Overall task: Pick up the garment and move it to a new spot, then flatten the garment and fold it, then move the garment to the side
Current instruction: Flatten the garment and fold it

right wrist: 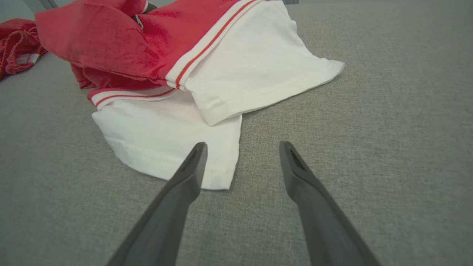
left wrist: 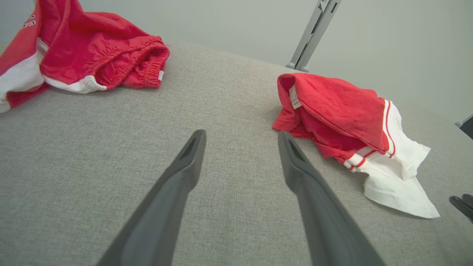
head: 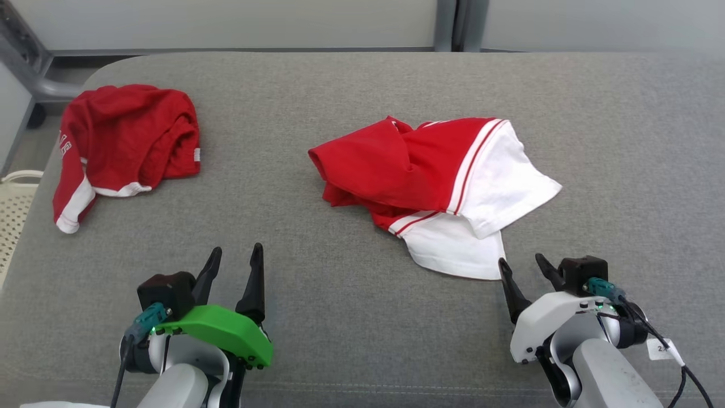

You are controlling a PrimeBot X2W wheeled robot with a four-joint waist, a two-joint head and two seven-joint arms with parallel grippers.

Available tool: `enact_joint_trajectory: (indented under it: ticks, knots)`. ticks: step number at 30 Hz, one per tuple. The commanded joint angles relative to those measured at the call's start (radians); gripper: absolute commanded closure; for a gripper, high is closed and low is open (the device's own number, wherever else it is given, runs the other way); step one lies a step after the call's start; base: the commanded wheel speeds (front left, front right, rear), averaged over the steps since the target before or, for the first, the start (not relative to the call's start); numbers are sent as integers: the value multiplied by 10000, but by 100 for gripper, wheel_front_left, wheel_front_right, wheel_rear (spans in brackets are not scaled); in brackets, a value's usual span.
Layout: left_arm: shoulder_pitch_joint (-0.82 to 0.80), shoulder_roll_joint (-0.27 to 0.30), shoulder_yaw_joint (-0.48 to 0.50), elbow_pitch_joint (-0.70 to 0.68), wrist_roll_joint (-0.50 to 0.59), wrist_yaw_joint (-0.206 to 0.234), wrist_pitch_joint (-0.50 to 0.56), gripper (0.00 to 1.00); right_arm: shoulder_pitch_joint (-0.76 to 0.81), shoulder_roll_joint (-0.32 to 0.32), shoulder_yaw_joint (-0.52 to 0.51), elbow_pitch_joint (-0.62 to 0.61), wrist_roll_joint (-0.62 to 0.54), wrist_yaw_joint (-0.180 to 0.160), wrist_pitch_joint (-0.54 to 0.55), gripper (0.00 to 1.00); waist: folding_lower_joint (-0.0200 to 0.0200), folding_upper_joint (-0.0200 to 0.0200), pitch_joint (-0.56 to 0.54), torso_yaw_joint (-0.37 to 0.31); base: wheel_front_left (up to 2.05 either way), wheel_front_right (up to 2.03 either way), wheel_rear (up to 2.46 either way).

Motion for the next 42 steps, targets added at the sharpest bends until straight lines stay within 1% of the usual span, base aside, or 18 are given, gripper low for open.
enact_joint_trajectory:
  ticks: [1,8,14,15,16,17,18,19,22,24,28,31,37,42]
  knots:
    - [259,86,-33,-206,83,126,48,0,-255,-27,-78,476,122,-3,178,0,1,0,68,445,0,0,0]
    - [541,73,-144,-619,68,265,109,0,-746,-33,-132,1725,550,-3,447,0,1,0,82,868,0,0,0]
    - [626,53,-166,-827,10,349,116,0,-1308,-14,30,2960,929,-1,545,0,1,0,142,1089,0,0,0]
    - [622,48,-169,-843,1,346,116,0,-1399,-3,74,3118,956,-1,518,4,1,0,155,1109,0,0,0]
    - [618,50,-166,-858,-12,355,116,0,-1493,-2,138,3289,1031,0,513,23,1,0,169,1122,0,0,0]
    - [621,60,-159,-866,-17,365,109,0,-1578,6,243,3437,1056,2,531,56,1,0,180,1122,0,0,0]
    - [633,72,-147,-869,-26,370,97,0,-1660,15,306,3571,1080,2,506,73,1,0,187,1111,0,0,0]
    - [649,82,-138,-874,-36,380,82,0,-1752,18,363,3674,1100,2,472,100,1,0,192,1090,0,0,0]
    - [707,95,-120,-882,-53,429,48,0,-2013,-6,373,3914,1109,-1,246,100,1,0,177,928,0,0,0]
    - [730,85,-135,-908,-68,427,19,0,-2200,-67,230,4028,884,-9,112,100,1,0,154,778,0,0,0]
    - [716,49,-188,-949,-88,392,20,0,-2520,-382,-52,4077,676,-12,-41,100,1,0,98,443,0,0,0]
    - [724,4,-239,-968,-105,370,44,0,-2650,-637,-170,3946,679,-11,60,100,1,0,35,200,0,0,0]
    - [823,-20,-352,-947,-122,326,108,0,-2414,-1521,-270,3492,1032,-11,570,100,1,0,-71,-216,0,0,0]
    - [829,-77,-500,-935,-106,287,148,0,-2065,-2454,-329,2939,1211,-11,1045,100,1,0,-103,-398,0,0,0]
